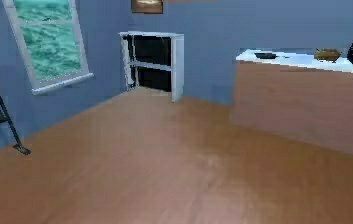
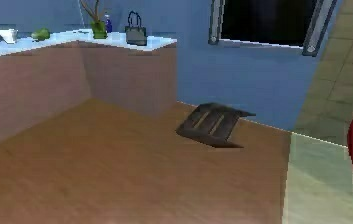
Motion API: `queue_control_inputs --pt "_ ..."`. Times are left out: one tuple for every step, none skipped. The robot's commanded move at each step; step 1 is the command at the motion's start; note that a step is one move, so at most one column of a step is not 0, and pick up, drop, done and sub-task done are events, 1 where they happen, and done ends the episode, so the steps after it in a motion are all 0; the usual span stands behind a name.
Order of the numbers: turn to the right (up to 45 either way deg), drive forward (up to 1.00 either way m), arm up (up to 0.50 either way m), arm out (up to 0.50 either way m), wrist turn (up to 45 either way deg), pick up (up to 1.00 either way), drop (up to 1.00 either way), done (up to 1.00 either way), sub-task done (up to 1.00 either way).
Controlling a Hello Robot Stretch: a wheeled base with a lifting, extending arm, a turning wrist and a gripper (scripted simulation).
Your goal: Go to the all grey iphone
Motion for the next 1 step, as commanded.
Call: queue_control_inputs --pt "45.0 0.0 0.0 0.0 0.0 0.0 0.0 0.0 0.0"
